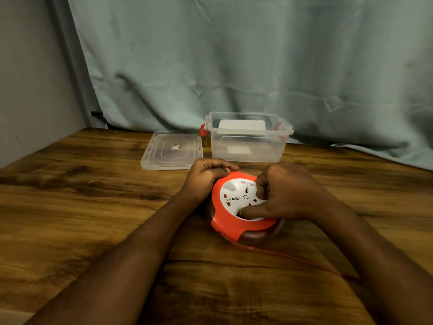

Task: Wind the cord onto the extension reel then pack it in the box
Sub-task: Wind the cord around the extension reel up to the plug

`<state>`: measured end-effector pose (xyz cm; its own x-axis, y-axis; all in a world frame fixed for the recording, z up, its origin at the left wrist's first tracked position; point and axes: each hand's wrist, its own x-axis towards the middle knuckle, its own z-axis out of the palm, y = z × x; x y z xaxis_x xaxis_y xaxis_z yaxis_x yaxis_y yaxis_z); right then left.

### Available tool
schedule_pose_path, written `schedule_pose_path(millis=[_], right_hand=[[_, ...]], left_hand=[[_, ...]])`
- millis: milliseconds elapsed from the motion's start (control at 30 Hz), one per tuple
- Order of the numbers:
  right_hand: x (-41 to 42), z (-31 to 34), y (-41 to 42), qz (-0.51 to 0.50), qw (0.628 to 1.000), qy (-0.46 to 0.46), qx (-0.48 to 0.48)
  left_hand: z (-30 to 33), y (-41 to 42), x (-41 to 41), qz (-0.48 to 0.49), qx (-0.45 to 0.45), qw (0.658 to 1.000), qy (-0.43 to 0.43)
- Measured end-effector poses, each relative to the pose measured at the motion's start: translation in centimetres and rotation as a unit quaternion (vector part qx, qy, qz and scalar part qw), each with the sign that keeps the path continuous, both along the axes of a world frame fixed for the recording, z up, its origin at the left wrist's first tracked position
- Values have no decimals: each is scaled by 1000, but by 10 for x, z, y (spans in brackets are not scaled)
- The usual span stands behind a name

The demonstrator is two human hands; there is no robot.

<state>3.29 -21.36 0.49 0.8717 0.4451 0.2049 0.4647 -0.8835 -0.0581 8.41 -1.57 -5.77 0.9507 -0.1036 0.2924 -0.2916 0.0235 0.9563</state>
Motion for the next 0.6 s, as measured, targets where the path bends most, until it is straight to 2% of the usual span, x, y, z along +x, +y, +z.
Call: schedule_pose_path(millis=[333, 600], right_hand=[[0, -8, 9, -6, 999, -1, 39], [3, -2, 0, 31, 998, 4, 47]], left_hand=[[1, 0, -1, 5, -3, 1000, 8], [2, 0, 0, 1, -18, 1000, 11]])
